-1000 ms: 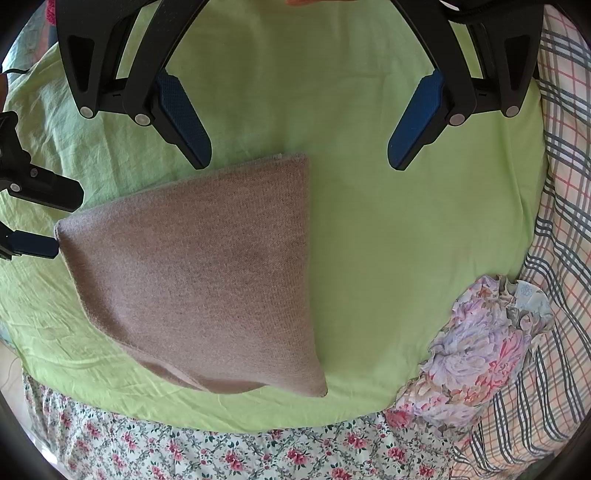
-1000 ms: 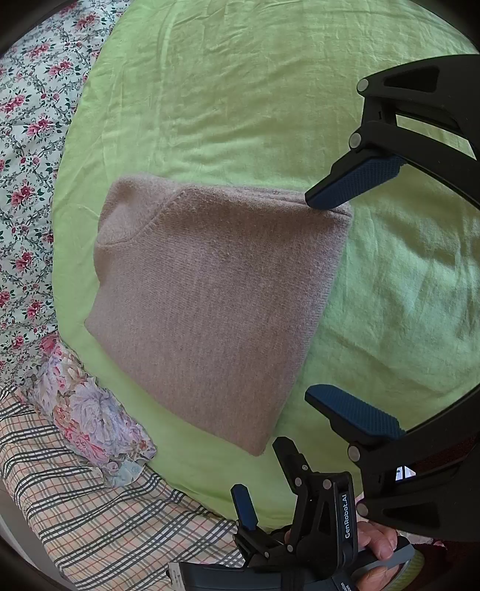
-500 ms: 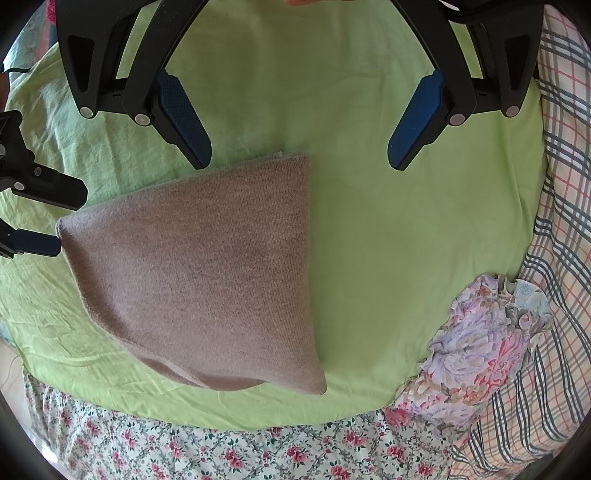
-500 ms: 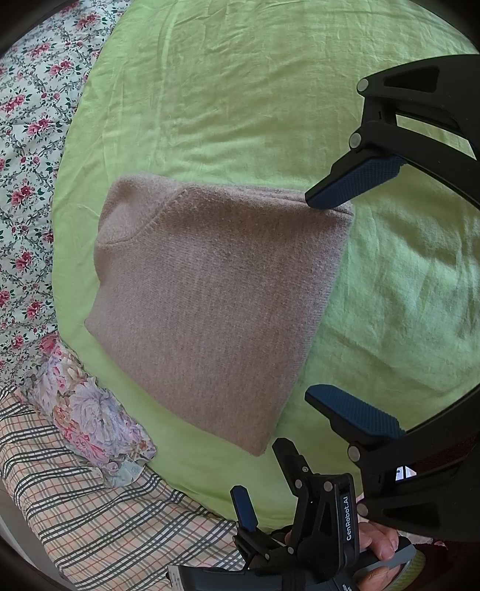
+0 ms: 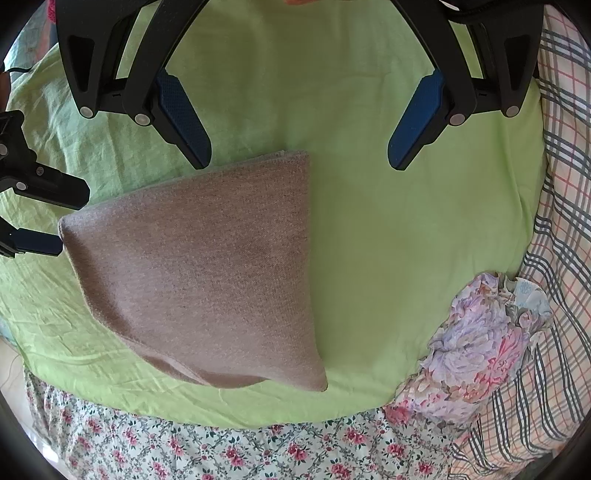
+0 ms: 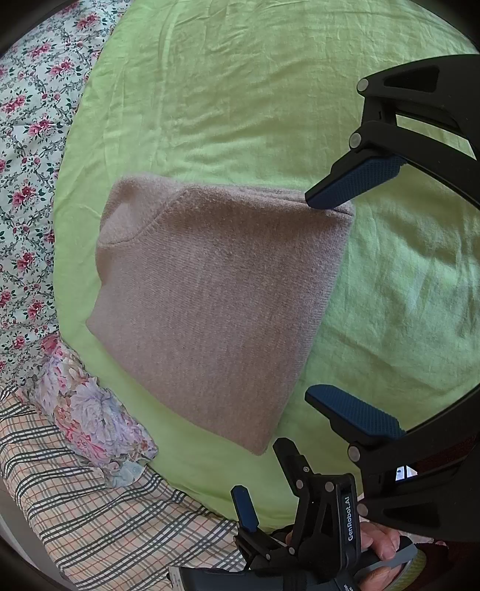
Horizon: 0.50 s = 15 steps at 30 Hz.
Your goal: Fold small clothes
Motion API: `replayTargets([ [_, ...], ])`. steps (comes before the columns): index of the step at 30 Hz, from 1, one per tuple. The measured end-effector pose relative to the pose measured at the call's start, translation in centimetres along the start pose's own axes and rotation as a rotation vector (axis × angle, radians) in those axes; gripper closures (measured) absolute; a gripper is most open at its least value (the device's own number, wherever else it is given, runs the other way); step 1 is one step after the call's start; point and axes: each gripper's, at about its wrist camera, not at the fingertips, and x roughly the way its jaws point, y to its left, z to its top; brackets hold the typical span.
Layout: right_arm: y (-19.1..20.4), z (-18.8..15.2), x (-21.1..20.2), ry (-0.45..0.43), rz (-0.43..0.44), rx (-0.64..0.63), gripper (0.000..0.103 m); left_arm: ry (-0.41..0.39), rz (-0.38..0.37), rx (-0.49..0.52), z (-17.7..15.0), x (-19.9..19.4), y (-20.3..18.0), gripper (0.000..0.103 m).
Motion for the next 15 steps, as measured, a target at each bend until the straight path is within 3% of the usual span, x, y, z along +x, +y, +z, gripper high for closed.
replayTargets([
  [15, 0.25, 0.46, -0.87, -0.025, -0.006, 0.006, 0.007, -0.013, -0.003, 0.004, 0.05, -0.67, -0.49, 0.006],
])
